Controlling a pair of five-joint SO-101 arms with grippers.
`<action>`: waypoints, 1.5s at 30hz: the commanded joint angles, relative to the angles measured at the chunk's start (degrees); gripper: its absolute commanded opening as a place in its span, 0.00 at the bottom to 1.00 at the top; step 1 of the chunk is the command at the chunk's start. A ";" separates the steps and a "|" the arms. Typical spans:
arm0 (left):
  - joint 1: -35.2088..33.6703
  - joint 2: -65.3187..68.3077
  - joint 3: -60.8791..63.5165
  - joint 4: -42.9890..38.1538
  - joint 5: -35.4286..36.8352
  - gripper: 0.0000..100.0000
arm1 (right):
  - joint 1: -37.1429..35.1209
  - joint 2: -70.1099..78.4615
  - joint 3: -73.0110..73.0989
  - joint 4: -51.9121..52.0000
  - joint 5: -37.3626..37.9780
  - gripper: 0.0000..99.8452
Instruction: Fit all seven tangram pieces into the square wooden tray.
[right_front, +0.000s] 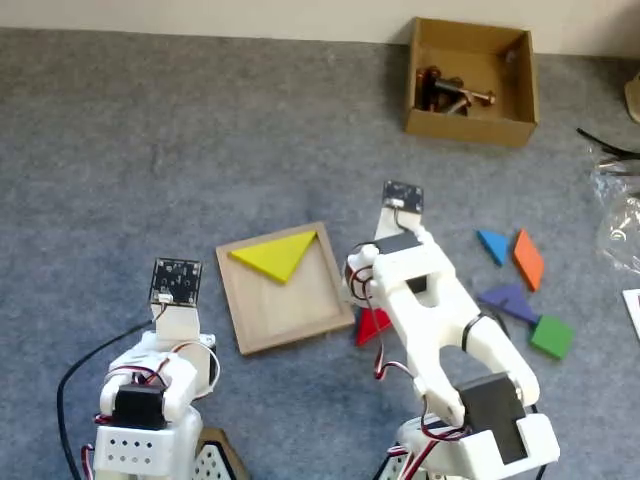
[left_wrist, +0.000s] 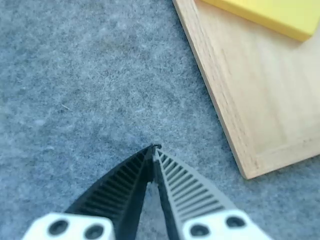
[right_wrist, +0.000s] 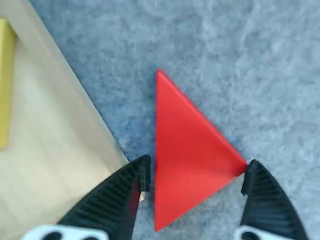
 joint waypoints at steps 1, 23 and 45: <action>0.84 -0.40 1.10 -0.09 0.44 0.01 | 0.84 -0.13 -0.22 -0.75 0.70 0.28; 0.84 -0.40 1.10 -0.09 0.44 0.01 | 1.54 5.58 -4.35 -1.27 0.70 0.28; 0.84 -0.40 1.10 -0.09 0.44 0.01 | 3.12 5.76 -4.53 -1.27 0.70 0.19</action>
